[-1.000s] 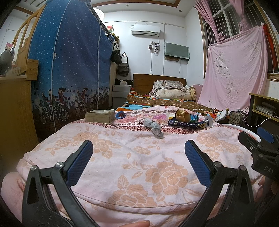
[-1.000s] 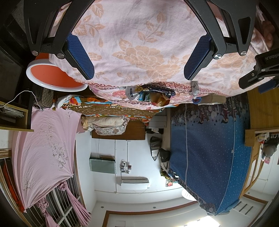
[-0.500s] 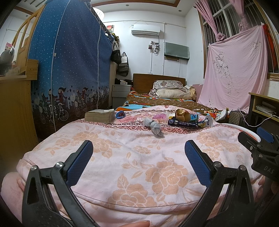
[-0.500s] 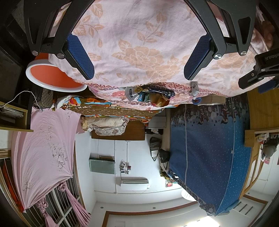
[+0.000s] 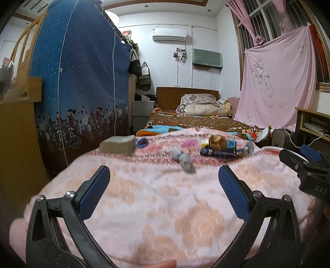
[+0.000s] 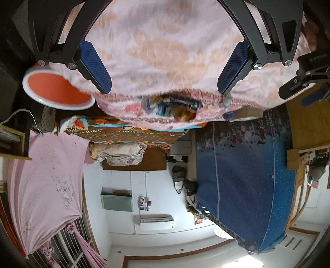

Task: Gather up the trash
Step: 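Grasp the grey wrapper with the left tool while the right tool grasps the red snack bag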

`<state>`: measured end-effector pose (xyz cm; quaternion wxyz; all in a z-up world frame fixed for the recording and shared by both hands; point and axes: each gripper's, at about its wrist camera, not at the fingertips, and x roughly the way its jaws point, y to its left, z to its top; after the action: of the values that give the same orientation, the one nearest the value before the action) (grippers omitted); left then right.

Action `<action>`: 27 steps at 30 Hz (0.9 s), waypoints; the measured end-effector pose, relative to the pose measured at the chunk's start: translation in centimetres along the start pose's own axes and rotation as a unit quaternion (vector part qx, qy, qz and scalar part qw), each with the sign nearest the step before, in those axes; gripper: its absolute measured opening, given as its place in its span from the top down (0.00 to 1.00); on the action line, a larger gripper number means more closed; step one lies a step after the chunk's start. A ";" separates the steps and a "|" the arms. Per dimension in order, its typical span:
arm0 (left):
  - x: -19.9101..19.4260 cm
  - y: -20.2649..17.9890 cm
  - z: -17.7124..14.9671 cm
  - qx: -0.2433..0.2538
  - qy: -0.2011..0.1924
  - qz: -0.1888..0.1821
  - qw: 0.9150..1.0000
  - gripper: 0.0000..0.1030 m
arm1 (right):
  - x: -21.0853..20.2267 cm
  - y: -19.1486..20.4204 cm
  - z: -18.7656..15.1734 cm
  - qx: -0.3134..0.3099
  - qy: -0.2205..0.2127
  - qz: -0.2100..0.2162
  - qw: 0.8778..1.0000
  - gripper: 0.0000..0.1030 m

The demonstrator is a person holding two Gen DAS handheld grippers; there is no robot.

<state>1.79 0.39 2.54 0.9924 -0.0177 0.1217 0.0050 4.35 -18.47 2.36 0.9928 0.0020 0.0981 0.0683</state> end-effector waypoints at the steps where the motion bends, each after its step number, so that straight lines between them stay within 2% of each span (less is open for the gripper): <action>1: 0.3 0.1 0.4 0.000 0.000 0.000 1.000 0.11 | 0.2 -0.1 0.6 -0.004 -0.002 0.005 1.000 0.00; 6: 1.8 0.4 3.0 -0.004 -0.017 -0.008 1.000 0.11 | 2.2 -0.2 3.1 -0.032 -0.009 0.014 0.999 0.00; 10: 3.1 -0.1 4.6 0.012 -0.036 -0.009 0.999 0.11 | 4.2 -0.4 5.0 -0.049 -0.019 0.025 0.998 0.00; 15: 5.2 -0.5 6.0 0.023 -0.035 -0.009 0.999 0.12 | 7.1 -0.7 6.8 -0.059 -0.011 0.054 0.997 0.00; 19: 7.5 -0.5 6.2 0.011 0.008 -0.019 1.000 0.16 | 10.3 0.2 7.4 -0.071 0.027 0.076 0.994 0.04; 22: 9.6 -0.7 5.7 0.007 0.059 -0.038 0.997 0.31 | 12.7 0.7 7.5 -0.075 0.070 0.100 0.990 0.20; 24: 10.7 -0.9 5.3 0.007 0.091 -0.052 0.994 0.44 | 14.3 1.2 7.3 -0.082 0.100 0.111 0.985 0.23; 27: 12.4 -1.0 4.6 -0.004 0.139 -0.068 0.988 0.54 | 16.3 1.4 6.9 -0.080 0.144 0.126 0.978 0.36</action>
<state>14.90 -0.36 4.04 0.9638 -0.0309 0.2570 -0.0646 21.30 -14.84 5.98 0.9489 -0.0745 0.2328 0.1996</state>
